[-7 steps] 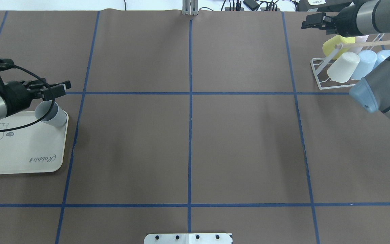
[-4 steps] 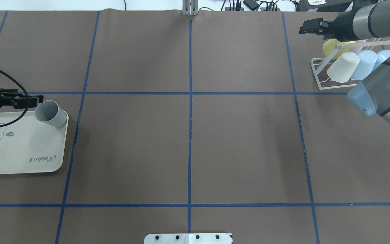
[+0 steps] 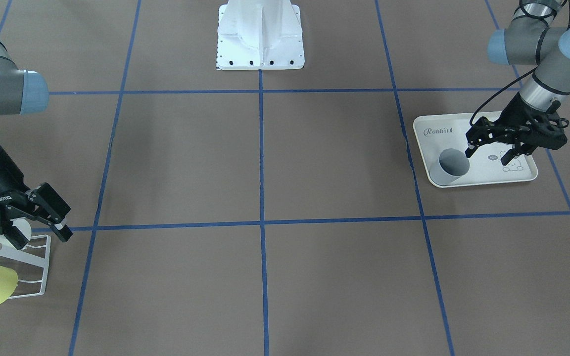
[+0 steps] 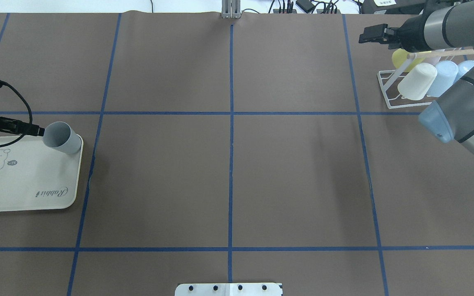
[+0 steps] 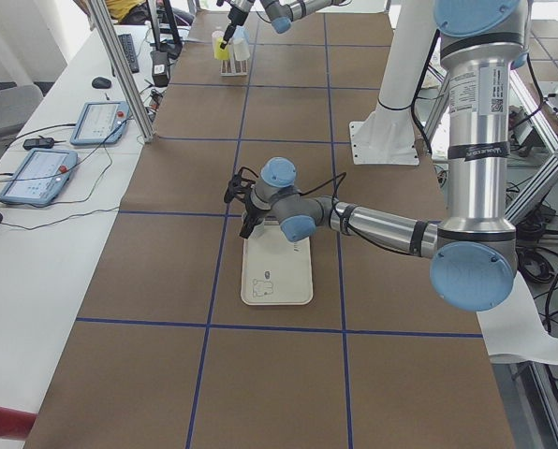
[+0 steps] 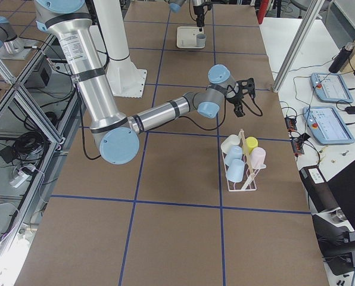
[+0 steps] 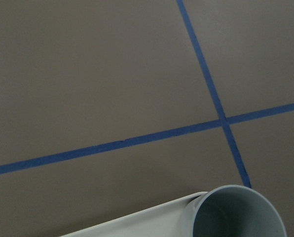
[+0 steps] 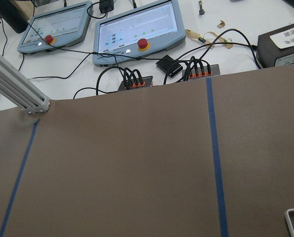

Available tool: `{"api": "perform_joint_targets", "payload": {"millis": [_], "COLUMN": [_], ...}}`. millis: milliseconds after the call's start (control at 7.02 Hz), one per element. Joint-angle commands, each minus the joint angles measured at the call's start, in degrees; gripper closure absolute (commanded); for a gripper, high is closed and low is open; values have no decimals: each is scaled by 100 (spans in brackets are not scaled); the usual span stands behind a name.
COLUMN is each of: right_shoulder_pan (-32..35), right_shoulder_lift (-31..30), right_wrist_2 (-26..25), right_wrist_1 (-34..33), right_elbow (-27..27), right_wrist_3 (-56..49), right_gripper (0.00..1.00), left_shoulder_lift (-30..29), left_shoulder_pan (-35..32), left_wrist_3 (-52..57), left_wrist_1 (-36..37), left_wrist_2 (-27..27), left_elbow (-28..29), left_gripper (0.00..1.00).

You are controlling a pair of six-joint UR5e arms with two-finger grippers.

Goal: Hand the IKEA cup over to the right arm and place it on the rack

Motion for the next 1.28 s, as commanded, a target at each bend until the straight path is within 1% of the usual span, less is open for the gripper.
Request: {"api": "perform_joint_targets", "payload": {"millis": [0,142,285,427,570,712,855,997,1140], "right_shoulder_pan": [-4,-13,-13,-13,-22,-22,-22,-22,-22], "right_shoulder_lift": [-22,-22,-31,-31,-31,-22,-22,-14,4], "right_wrist_2": [-7,-7,-16,-16,-16,-16,-7,-7,-16], "right_wrist_1": [12,12,12,12,12,3,12,3,-6], "right_elbow": [15,6,6,-3,-12,-20,-20,-3,-3], "right_wrist_3": [6,6,6,6,6,6,6,15,15], "right_gripper": [0,0,0,0,0,0,0,0,0], "left_shoulder_lift": [-172,-434,-489,-498,-620,-665,-665,-648,-578], "left_shoulder_pan": [10,10,10,28,62,176,221,212,160], "left_wrist_3": [-24,-33,-24,-33,-24,-24,-16,2,2], "left_wrist_1": [72,72,64,63,46,20,20,54,194], "left_wrist_2": [-246,-246,-238,-229,-194,-185,-194,-246,-473], "left_elbow": [151,413,520,548,774,872,829,699,358], "left_gripper": [8,10,15,27,47,61,100,100,100]}}
